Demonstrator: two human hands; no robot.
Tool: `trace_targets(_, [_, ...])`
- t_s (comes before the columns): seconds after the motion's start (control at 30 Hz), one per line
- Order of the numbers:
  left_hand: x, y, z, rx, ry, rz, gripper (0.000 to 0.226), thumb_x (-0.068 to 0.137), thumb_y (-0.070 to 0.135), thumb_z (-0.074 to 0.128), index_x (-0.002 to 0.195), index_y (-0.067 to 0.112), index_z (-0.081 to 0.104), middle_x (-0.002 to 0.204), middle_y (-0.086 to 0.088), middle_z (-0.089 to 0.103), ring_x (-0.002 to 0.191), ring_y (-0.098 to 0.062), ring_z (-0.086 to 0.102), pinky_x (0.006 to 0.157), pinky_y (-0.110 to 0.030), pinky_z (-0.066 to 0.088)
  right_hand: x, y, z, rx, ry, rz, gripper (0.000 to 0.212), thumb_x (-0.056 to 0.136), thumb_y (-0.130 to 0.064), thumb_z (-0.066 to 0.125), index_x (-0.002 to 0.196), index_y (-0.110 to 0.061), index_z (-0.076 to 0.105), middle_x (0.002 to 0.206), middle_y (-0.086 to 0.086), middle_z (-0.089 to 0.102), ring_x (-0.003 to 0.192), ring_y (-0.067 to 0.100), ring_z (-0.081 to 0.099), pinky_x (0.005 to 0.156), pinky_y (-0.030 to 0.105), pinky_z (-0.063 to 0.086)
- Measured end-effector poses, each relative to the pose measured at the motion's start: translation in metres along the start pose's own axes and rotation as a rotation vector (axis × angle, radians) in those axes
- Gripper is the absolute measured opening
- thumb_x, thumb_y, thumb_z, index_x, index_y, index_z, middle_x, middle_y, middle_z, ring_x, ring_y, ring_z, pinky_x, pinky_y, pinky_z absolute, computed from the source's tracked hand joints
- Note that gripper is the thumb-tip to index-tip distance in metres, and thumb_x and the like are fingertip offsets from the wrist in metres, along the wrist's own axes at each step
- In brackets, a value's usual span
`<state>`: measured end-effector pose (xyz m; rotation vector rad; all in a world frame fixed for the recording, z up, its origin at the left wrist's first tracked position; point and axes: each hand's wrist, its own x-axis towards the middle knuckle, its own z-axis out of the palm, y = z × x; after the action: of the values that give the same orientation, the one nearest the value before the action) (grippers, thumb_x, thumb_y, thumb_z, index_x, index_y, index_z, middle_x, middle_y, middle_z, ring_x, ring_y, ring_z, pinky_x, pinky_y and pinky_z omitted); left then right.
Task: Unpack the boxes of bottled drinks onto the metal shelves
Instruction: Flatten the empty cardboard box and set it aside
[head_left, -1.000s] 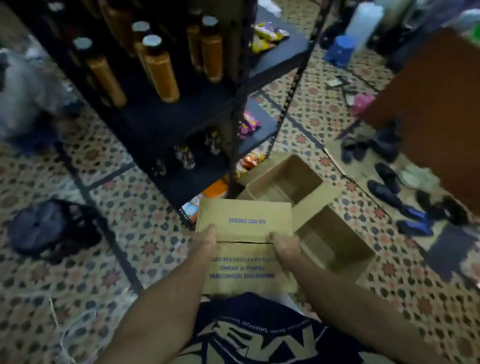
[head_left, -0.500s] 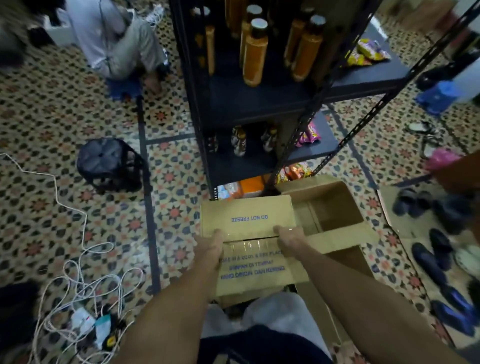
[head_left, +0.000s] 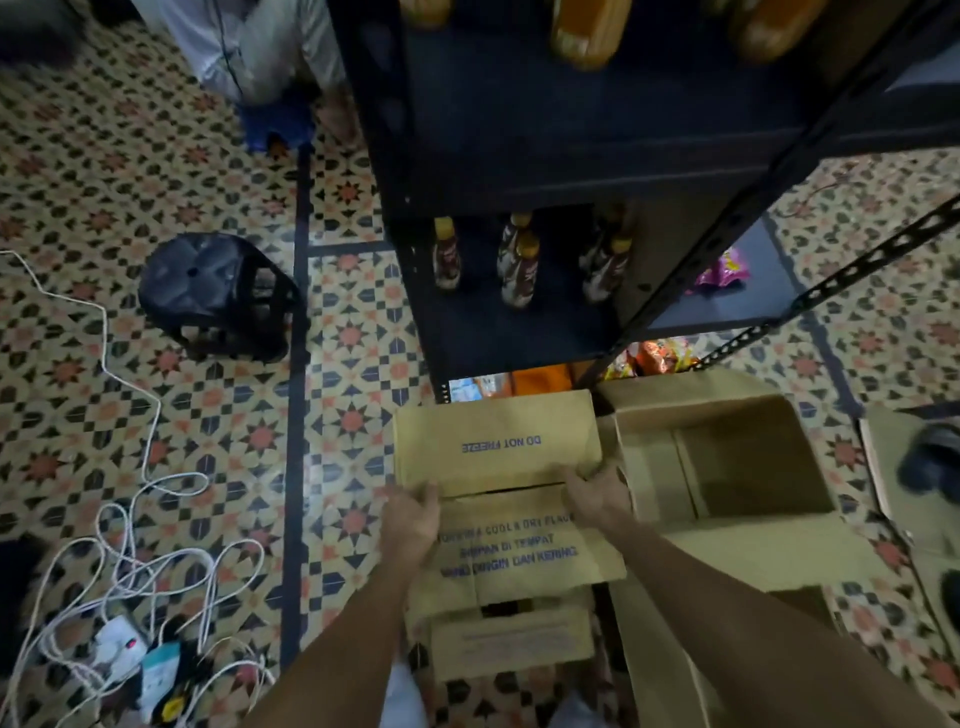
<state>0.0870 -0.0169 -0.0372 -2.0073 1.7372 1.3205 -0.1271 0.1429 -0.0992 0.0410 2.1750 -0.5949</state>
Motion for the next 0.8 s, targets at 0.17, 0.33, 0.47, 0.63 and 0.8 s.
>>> trace_targets(0.17, [0.061,-0.012,0.053,-0.041,0.029,0.037,0.049,0.102,0.040,0.048,0.135,0.005,0.040,0.131,-0.014,0.059,0.120,-0.035,0.057,0.101,-0.044,0.045,0.033,-0.004,0.020,-0.010,0.025,-0.074,0.070,0.086,-0.059,0.067,0.134,-0.016,0.040,0.129,0.010,0.060,0.113,0.035,0.063,0.093,0.050,0.056])
trace_targets(0.33, [0.122,-0.038,0.093,-0.085,0.031,0.058,0.055,0.099,0.041,0.053,0.137,0.005,0.039,0.130,-0.016,0.059,0.118,-0.037,0.058,0.098,-0.046,0.049,0.095,0.016,0.051,0.019,0.019,-0.109,0.068,0.087,-0.058,0.067,0.135,-0.016,0.042,0.128,0.010,0.060,0.113,0.032,0.063,0.093,0.049,0.056])
trace_targets(0.47, [0.155,-0.054,0.115,-0.070,0.003,0.058,0.054,0.099,0.040,0.054,0.138,0.005,0.040,0.129,-0.015,0.059,0.119,-0.037,0.057,0.095,-0.043,0.048,0.130,0.034,0.070,0.040,0.001,-0.093,0.071,0.088,-0.055,0.069,0.140,-0.016,0.042,0.129,0.012,0.060,0.112,0.034,0.064,0.090,0.050,0.058])
trace_targets(0.63, [0.198,-0.077,0.153,-0.106,-0.043,0.032,0.053,0.097,0.041,0.057,0.137,0.009,0.044,0.129,-0.013,0.060,0.120,-0.036,0.058,0.096,-0.045,0.051,0.176,0.062,0.094,0.010,-0.015,-0.056,0.068,0.091,-0.051,0.066,0.142,-0.014,0.042,0.131,0.014,0.058,0.116,0.035,0.062,0.092,0.044,0.056])
trace_targets(0.8, [0.237,-0.087,0.188,-0.057,-0.045,-0.005,0.054,0.100,0.038,0.054,0.141,0.007,0.041,0.132,-0.016,0.057,0.121,-0.035,0.056,0.089,-0.039,0.047,0.220,0.084,0.114,-0.008,-0.024,-0.029,0.070,0.093,-0.052,0.064,0.146,-0.014,0.039,0.134,0.015,0.056,0.119,0.037,0.060,0.097,0.051,0.054])
